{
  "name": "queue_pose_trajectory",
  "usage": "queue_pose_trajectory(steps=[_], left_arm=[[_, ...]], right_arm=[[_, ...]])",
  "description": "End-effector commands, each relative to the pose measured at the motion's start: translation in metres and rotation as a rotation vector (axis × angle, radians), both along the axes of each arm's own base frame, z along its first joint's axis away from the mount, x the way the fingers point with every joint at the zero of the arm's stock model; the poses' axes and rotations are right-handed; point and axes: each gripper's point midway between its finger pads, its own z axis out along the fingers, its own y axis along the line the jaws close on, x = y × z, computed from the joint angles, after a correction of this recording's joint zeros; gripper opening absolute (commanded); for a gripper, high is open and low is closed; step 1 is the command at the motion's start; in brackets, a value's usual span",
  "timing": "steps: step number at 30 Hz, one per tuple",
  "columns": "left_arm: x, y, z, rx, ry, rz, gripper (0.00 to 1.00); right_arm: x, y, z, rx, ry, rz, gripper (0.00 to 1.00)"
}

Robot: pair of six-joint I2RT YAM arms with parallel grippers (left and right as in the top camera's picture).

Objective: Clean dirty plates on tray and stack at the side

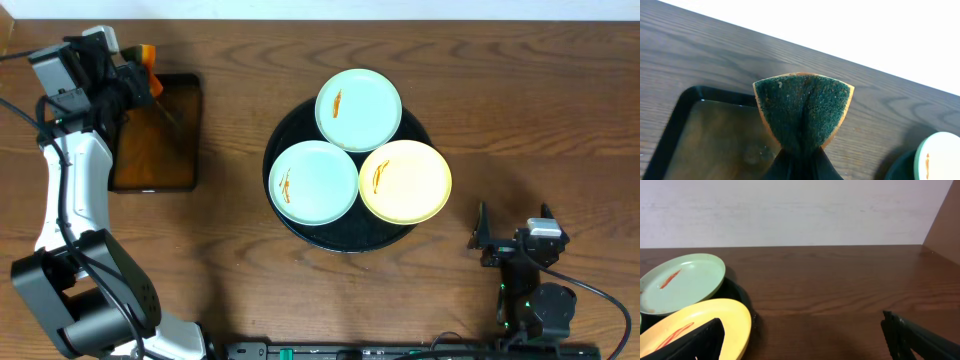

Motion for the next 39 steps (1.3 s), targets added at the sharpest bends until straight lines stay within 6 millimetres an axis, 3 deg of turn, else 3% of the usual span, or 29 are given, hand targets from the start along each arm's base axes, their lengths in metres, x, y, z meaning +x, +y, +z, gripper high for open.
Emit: queue_pose_trajectory(steps=[1, 6, 9, 10, 14, 20, 22, 24, 27, 33, 39], left_arm=[[-0.001, 0.006, -0.008, -0.028, 0.010, -0.015, 0.08], [-0.013, 0.029, -0.032, -0.051, 0.065, 0.041, 0.07], [-0.025, 0.042, -0.056, -0.076, 0.111, 0.075, 0.07], [-0.033, 0.046, -0.075, -0.094, 0.142, 0.091, 0.07], [-0.038, 0.033, -0.092, -0.220, 0.136, 0.111, 0.07], [-0.033, 0.027, -0.086, -0.435, 0.130, 0.208, 0.07], [-0.028, 0.030, -0.079, -0.564, 0.126, 0.298, 0.07], [-0.023, 0.032, -0.071, -0.807, 0.144, 0.449, 0.07], [-0.016, 0.023, -0.055, -1.040, 0.152, 0.485, 0.07], [-0.014, 0.020, -0.047, -1.104, 0.151, 0.470, 0.08], [-0.017, 0.007, -0.042, -1.521, 0.325, 0.640, 0.07]], right_arm=[[0.000, 0.003, -0.001, -0.011, 0.002, 0.013, 0.99], [0.000, 0.003, -0.001, -0.011, 0.002, 0.013, 0.99], [0.000, 0.003, -0.001, -0.011, 0.002, 0.013, 0.99], [0.000, 0.003, -0.001, -0.011, 0.002, 0.013, 0.99], [0.000, 0.003, -0.001, -0.011, 0.002, 0.013, 0.99], [0.000, 0.003, -0.001, -0.011, 0.002, 0.013, 0.99], [0.000, 0.003, -0.001, -0.011, 0.002, 0.013, 0.99], [0.000, 0.003, -0.001, -0.011, 0.002, 0.013, 0.99], [0.000, 0.003, -0.001, -0.011, 0.002, 0.013, 0.99], [0.000, 0.003, -0.001, -0.011, 0.002, 0.013, 0.99], [0.000, 0.003, -0.001, -0.011, 0.002, 0.013, 0.99]])
